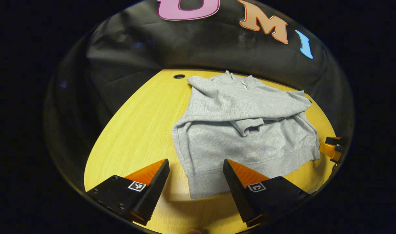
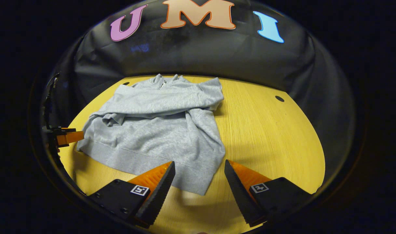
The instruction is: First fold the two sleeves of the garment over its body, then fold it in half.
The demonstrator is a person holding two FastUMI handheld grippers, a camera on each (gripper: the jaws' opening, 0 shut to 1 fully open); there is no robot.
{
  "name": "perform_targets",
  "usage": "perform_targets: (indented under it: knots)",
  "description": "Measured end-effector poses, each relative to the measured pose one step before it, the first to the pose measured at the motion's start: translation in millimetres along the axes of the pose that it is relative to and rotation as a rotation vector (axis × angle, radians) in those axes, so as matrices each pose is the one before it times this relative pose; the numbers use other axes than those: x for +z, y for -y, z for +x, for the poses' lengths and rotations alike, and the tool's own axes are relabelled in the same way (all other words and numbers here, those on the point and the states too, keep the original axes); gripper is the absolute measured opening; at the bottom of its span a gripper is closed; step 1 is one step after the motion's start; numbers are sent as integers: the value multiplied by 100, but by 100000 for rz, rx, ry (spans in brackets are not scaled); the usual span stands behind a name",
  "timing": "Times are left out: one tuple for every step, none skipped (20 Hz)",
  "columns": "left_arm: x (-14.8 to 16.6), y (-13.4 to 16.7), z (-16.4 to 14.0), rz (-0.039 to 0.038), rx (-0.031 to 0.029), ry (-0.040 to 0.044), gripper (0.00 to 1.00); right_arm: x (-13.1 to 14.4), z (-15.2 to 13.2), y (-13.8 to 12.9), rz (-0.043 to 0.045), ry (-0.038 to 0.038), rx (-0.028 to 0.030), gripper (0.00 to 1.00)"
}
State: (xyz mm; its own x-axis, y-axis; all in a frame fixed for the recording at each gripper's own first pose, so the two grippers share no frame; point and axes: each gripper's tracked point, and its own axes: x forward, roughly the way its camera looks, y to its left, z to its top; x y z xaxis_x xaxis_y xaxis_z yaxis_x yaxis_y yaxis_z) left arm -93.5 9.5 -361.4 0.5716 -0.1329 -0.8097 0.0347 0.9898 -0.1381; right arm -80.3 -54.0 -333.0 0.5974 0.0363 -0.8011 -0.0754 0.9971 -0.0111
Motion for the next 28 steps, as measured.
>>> perform_targets:
  knots:
    - [-454, 23, 138, -1306, -556, -1165, 97, -444, 152, -128, 856, -1572, 121, 97]
    - [-328, -93, 352, -1005, -138, -878, 97, -310, 161, -71, 416, -1056, -197, 94]
    - [-286, 6, 242, -791, 22, -812, 100, -435, 108, 33, -180, -1336, -485, 94]
    - [-330, -84, 65, -625, 428, -928, 97, -318, 76, 19, -455, -1252, -214, 94]
    - [175, -49, -133, 1296, 222, 1900, 97, -405, 280, 70, -571, -1475, -189, 97]
    - [-159, -44, 265, 1418, 115, -193, 96, -362, 282, -26, -507, -1768, -196, 97]
    - [-192, 1, -233, 2445, 504, -60, 96, -469, 105, -87, -165, -1967, 101, 93]
    - [158, -14, 167, 2212, 289, 1265, 96, -67, 53, -170, 584, -1212, 631, 98]
    - [-3, 26, -33, -68, -117, 52, 96, 35, 195, -148, 958, 514, 277, 97]
    - [69, 100, -38, -537, -317, 859, 96, -82, 142, -157, 670, -1201, 1267, 96]
    - [196, -128, 19, -366, 94, 659, 96, -452, 57, -473, 1523, -2322, 3077, 92]
    - [-239, -43, 258, -665, 9, 406, 88, 284, 41, 171, 911, 798, 565, 84]
    - [123, 160, -63, -218, -334, 988, 83, -308, 5, 243, 440, -3316, 960, 82]
    - [-63, 102, -25, -154, -151, 162, 72, 187, -2, 159, -917, -771, 837, 86]
    - [111, 157, 17, 250, -472, 309, 64, -271, -26, -63, 904, -1900, 724, 79]
    - [82, 323, 36, 386, -1255, 84, 54, 299, -57, -150, 2571, 68, 1180, 54]
    - [104, 506, 113, 587, -2171, 338, 48, -186, 36, -434, 3319, -2109, 2527, 45]
    - [109, 358, 89, -234, -678, 370, 33, 127, 47, 122, 2829, -867, 1204, 24]
    - [11, 87, 249, 287, 42, 131, 19, -165, -150, 61, 3079, -2605, 1751, 24]
    - [85, 81, 20, 1234, 22, -606, 10, 276, 298, -44, 3106, -820, 1305, 17]
    - [-18, 61, -81, 1464, -99, -1137, 7, 39, 157, -234, 3750, -1878, 815, 17]
    - [-48, 128, -96, 1119, -575, -2183, 2, 95, 47, -89, 1792, -258, 312, 10]
    - [-278, 187, -135, 250, -1043, -2750, 0, -153, 31, 184, -611, -1362, -797, 10]
    - [-197, 77, -351, -134, -1156, -1906, 0, -49, -82, 142, -1807, 35, -1420, 10]
    - [-119, 28, -240, -995, -1018, -910, 0, -133, -205, 36, -2069, -18, -794, 10]
    - [-318, -23, -243, -1304, -650, -991, 0, -206, -206, -31, -1674, -381, -256, 10]
    - [-143, -42, -307, -1711, -543, -778, 0, -107, -161, 14, -303, -157, 19, 10]
    - [78, -13, 3, -1294, -416, -520, 0, 71, -225, 53, 75, 20, 15, 10]
